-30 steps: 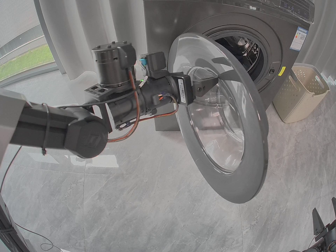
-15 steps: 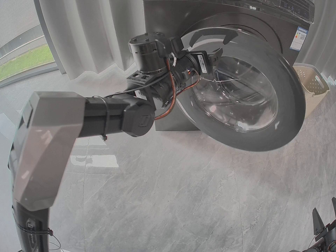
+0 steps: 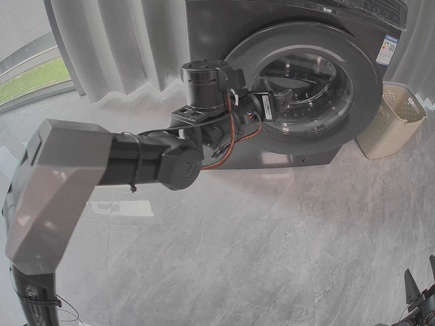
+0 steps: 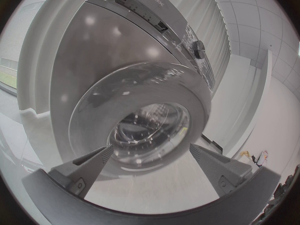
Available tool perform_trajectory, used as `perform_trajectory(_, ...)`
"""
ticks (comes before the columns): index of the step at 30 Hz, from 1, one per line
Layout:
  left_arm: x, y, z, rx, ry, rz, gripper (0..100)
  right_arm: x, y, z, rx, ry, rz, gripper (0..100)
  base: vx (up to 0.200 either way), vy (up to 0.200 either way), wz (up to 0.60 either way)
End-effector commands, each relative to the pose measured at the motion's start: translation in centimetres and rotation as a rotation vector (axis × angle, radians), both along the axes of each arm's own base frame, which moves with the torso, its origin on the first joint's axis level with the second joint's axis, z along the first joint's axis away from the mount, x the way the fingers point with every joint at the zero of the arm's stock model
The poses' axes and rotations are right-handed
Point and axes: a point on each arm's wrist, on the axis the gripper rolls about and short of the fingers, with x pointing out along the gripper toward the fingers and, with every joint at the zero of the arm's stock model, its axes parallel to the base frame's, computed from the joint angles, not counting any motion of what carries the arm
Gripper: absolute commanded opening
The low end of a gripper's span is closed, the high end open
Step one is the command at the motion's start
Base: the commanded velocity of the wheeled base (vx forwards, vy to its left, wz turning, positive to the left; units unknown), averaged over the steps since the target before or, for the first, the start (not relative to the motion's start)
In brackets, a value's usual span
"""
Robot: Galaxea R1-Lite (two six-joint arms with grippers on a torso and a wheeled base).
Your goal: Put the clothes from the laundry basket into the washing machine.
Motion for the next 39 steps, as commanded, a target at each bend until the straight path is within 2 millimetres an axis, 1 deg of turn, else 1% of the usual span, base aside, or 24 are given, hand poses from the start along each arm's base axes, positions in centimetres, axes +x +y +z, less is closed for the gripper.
perform_trajectory(1, -11.1, 8.6, 4.1, 0.063, 0.052, -0.076, 100, 0.1, 0.0, -0.5, 0.001, 0.01, 0.001, 100, 0.0, 0.0, 0.0)
perform_trajectory(3, -14.3, 11.6, 3.8, 0.081, 0.066, -0.074, 100, 0.1, 0.0, -0.5, 0.001, 0.01, 0.001, 100, 0.0, 0.0, 0.0)
perform_trajectory(4, -15.9, 13.3, 3.4, 0.086, 0.073, -0.062, 100, 0.1, 0.0, -0.5, 0.001, 0.01, 0.001, 100, 0.0, 0.0, 0.0)
perform_trajectory(5, -17.1, 14.6, 2.9, 0.092, 0.08, -0.052, 100, 0.1, 0.0, -0.5, 0.0, 0.01, 0.001, 100, 0.0, 0.0, 0.0)
perform_trajectory(6, -18.3, 16.3, 2.5, 0.098, 0.079, -0.032, 100, 0.1, 0.0, -0.5, 0.001, 0.01, 0.001, 100, 0.0, 0.0, 0.0)
perform_trajectory(7, -19.2, 17.7, 2.1, 0.102, 0.079, -0.004, 100, 0.1, 0.0, -0.5, 0.0, 0.01, 0.001, 100, 0.0, 0.0, 0.0)
perform_trajectory(8, -20.4, 19.7, 1.6, 0.101, 0.071, 0.036, 100, 0.1, 0.0, -0.5, 0.0, 0.01, 0.001, 100, 0.0, 0.0, 0.0)
perform_trajectory(9, -21.3, 20.8, 1.1, 0.1, 0.068, 0.058, 100, 0.1, 0.0, -0.5, 0.001, 0.01, -0.001, 100, 0.0, 0.0, 0.0)
perform_trajectory(12, -24.6, 23.7, -0.5, 0.09, 0.052, 0.1, 100, 0.1, 0.0, -0.5, 0.001, 0.01, 0.001, 100, 0.0, 0.0, 0.0)
perform_trajectory(13, -25.3, 24.1, -0.8, 0.087, 0.045, 0.108, 100, 0.1, 0.0, -0.5, 0.001, 0.01, -0.001, 100, 0.0, 0.0, 0.0)
perform_trajectory(14, -26.6, 24.9, -1.7, 0.084, 0.036, 0.116, 100, 0.1, 0.0, -0.5, 0.001, 0.01, 0.001, 100, 0.0, 0.0, 0.0)
perform_trajectory(15, -27.4, 25.5, -2.3, 0.083, 0.031, 0.123, 100, 0.1, 0.0, -0.5, 0.001, 0.01, 0.001, 100, 0.0, 0.0, 0.0)
perform_trajectory(16, -27.5, 25.5, -2.4, 0.083, 0.031, 0.126, 100, 0.1, 0.0, -0.5, 0.001, 0.01, 0.001, 100, 0.0, 0.0, 0.0)
perform_trajectory(17, -28.9, 26.7, -3.7, 0.083, 0.019, 0.167, 100, 0.1, 0.0, -0.5, 0.0, 0.01, 0.001, 100, 0.0, 0.0, 0.0)
perform_trajectory(18, -29.6, 27.4, -4.4, 0.083, 0.012, 0.203, 100, 0.1, 0.0, -0.5, 0.001, 0.01, -0.001, 100, 0.0, 0.0, 0.0)
perform_trajectory(22, -32.6, 29.2, -6.2, 0.057, -0.036, 0.272, 100, 0.1, 0.0, -0.5, 0.0, 0.01, 0.001, 100, 0.0, 0.0, 0.0)
perform_trajectory(25, -34.1, 29.9, -7.3, 0.046, -0.057, 0.305, 100, 0.1, 0.0, -0.5, 0.001, 0.01, 0.001, 100, 0.0, 0.0, 0.0)
perform_trajectory(27, -35.0, 30.3, -8.5, 0.048, -0.063, 0.359, 100, 0.1, 0.0, -0.5, 0.0, 0.01, 0.001, 100, 0.0, 0.0, 0.0)
perform_trajectory(30, -35.7, 30.4, -9.1, 0.049, -0.068, 0.373, 100, 0.1, 0.0, -0.5, 0.0, 0.01, 0.001, 100, 0.0, 0.0, 0.0)
perform_trajectory(32, -36.5, 30.6, -10.5, 0.062, -0.051, 0.4, 100, 0.1, 0.0, -0.5, 0.001, 0.01, 0.001, 100, 0.0, 0.0, 0.0)
perform_trajectory(36, -37.4, 30.7, -13.1, 0.08, -0.015, 0.448, 100, 0.1, 0.0, -0.5, 0.001, 0.01, 0.001, 100, 0.0, 0.0, 0.0)
perform_trajectory(39, -37.5, 30.6, -15.4, 0.113, 0.019, 0.477, 100, 0.1, 0.0, -0.5, 0.001, 0.012, -0.001, 100, 0.0, 0.0, 0.0)
